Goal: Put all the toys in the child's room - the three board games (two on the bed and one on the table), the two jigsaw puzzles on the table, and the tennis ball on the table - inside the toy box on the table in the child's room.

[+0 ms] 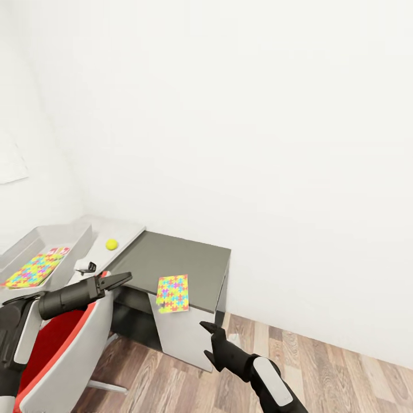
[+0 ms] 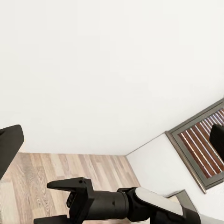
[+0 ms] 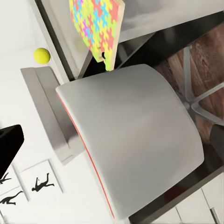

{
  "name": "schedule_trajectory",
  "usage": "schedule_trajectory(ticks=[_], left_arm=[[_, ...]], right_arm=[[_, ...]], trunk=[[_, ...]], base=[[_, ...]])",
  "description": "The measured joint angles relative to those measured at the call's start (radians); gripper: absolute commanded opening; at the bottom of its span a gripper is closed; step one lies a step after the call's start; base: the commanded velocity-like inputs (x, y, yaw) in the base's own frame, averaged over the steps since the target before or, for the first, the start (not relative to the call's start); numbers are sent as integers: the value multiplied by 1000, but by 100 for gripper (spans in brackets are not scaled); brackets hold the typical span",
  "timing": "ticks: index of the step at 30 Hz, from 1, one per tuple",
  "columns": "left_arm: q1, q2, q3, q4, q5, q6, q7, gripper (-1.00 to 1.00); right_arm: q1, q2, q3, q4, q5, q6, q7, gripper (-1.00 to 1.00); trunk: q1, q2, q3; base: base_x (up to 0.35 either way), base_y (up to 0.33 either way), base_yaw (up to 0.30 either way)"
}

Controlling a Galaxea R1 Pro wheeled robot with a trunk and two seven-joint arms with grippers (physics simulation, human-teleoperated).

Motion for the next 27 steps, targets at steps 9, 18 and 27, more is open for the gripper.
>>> schedule_trajectory(ticks=[9,18,27], left_arm=[[0,0,0,0,0,0,0,100],[0,1,0,0,0,0,0,100],[0,0,0,0,0,0,0,100]], right_arm=[[0,0,-2,0,-1,1,1,100],[0,0,-3,0,4,1,3,100],[-2,0,0,45,13,-45,4,100]], trunk=[[0,0,9],[4,-7,7],[35,-63,-18]], base=[[0,0,137],[0,0,12],[0,0,0]])
